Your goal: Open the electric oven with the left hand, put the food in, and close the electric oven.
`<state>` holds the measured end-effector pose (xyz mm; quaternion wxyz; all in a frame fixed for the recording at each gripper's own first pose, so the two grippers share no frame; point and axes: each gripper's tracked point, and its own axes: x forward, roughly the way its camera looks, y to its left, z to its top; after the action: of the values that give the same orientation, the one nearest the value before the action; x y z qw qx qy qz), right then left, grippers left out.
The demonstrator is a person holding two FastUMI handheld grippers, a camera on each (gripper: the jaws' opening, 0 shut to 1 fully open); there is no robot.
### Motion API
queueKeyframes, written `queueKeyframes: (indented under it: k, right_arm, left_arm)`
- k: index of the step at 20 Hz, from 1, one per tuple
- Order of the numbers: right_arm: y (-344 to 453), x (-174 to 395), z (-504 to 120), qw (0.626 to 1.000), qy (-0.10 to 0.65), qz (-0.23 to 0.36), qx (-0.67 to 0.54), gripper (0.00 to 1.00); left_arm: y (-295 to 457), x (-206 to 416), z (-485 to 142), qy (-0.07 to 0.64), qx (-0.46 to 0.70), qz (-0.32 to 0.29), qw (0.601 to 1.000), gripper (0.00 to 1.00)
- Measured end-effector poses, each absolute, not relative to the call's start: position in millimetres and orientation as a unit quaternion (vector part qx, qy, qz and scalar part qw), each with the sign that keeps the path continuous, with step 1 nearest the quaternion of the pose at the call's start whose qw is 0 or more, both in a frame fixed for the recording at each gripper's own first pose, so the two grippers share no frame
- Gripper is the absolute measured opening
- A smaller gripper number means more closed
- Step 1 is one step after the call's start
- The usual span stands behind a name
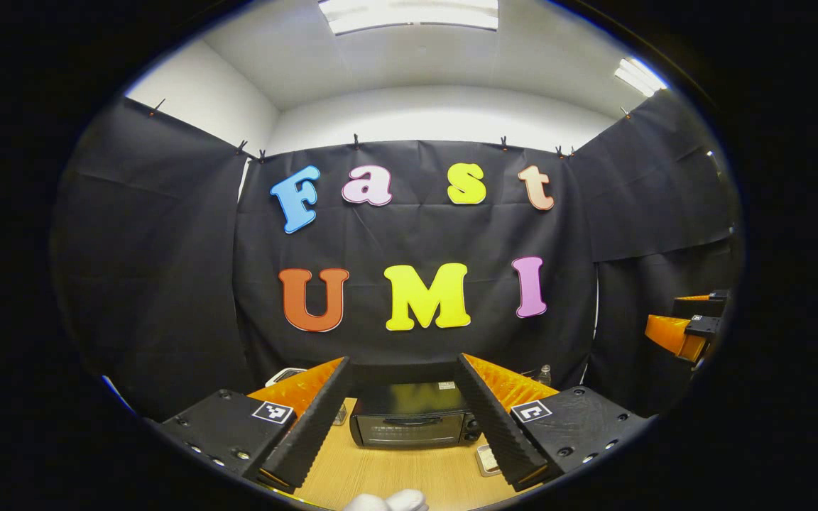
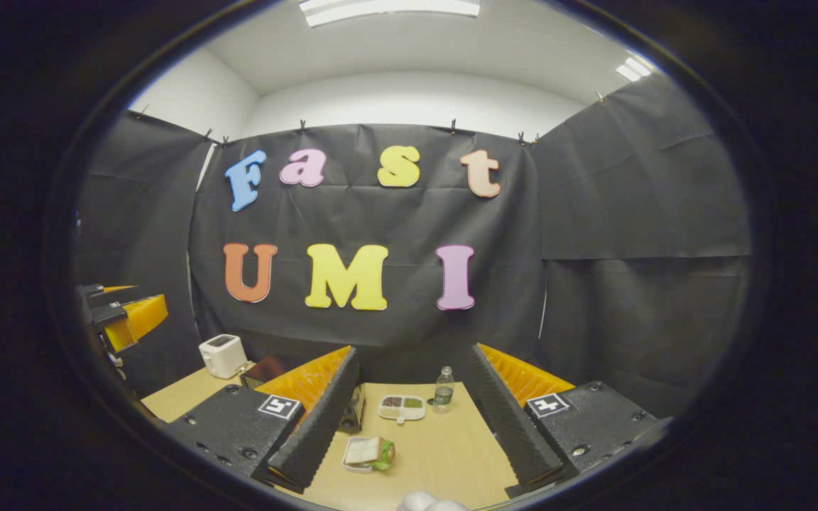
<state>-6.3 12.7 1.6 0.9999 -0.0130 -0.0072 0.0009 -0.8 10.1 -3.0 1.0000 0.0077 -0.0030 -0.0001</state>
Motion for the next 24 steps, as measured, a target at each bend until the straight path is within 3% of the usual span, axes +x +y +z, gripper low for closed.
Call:
queueKeyframes:
  k: [8, 10, 16, 24]
  right_arm:
    - [6, 8, -4, 1.000, -0.022, 0.019, -0.003, 0.96]
    - [5, 15, -10, 0.999, -0.023, 0.034, 0.004, 1.00]
    - [-10, 40, -25, 0.998, -0.028, 0.049, -0.001, 0.96]
    - [-31, 76, -49, 0.998, 0.004, 0.038, -0.041, 0.97]
  left_arm:
    - [4, 31, -46, 0.005, 0.018, 0.006, 1.000, 0.95]
    - [2, 46, -69, 0.012, 0.023, 0.012, 1.000, 0.95]
    - [-12, 109, -164, 0.051, 0.015, 0.006, 0.999, 0.95]
    - [-12, 206, -260, 0.100, 0.012, 0.001, 0.995, 0.96]
